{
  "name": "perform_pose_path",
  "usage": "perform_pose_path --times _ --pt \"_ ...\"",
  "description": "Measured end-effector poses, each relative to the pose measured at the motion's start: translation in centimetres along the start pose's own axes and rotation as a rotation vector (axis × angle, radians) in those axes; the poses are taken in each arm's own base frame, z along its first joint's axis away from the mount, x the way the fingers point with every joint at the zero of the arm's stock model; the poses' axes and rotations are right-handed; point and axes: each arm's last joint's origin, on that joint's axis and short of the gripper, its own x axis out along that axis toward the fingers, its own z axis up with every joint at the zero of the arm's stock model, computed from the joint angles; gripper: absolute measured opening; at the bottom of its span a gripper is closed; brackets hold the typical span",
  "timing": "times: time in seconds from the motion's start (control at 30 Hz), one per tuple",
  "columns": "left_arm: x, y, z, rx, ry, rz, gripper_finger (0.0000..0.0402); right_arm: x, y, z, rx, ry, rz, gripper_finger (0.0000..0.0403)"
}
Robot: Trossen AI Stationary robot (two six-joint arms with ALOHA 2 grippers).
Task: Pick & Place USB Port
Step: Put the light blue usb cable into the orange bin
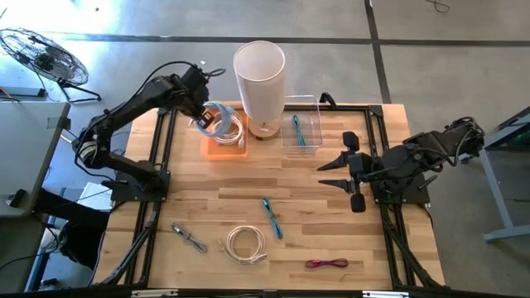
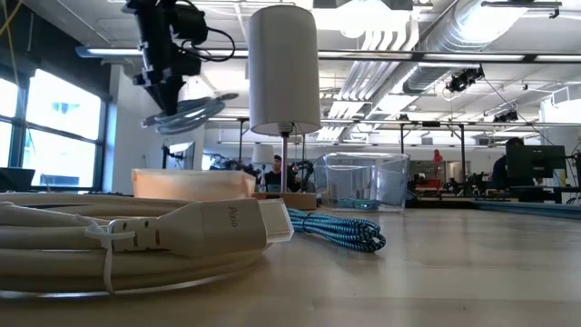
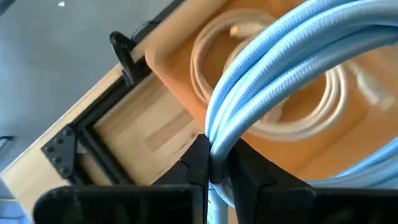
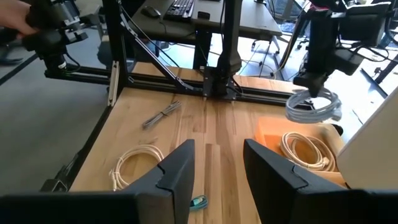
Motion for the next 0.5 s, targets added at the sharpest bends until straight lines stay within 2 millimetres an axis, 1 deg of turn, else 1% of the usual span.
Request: perform_pose_path --times 0.1,0.2,0.37,0.5 --pt "0.4 -0.2 0.5 -0.046 -0.019 -0.028 0.0031 0.0 0.0 0.0 -0.001 0.003 0.001 0.0129" --pt "1.2 -0.5 0.5 -0.066 0.03 -0.066 0.0031 0.0 0.0 0.0 -0.001 0.003 0.003 0.0129" --pt "2.9 -0.9 0.9 -0.053 0.093 -0.106 0.0033 0.2 0.1 -0.3 0.003 0.013 0.003 0.0129" --pt "3.5 -1.0 0.9 -0.034 0.13 -0.118 0.0033 0.7 0.3 -1.0 0.0 0.042 0.007 0.0129"
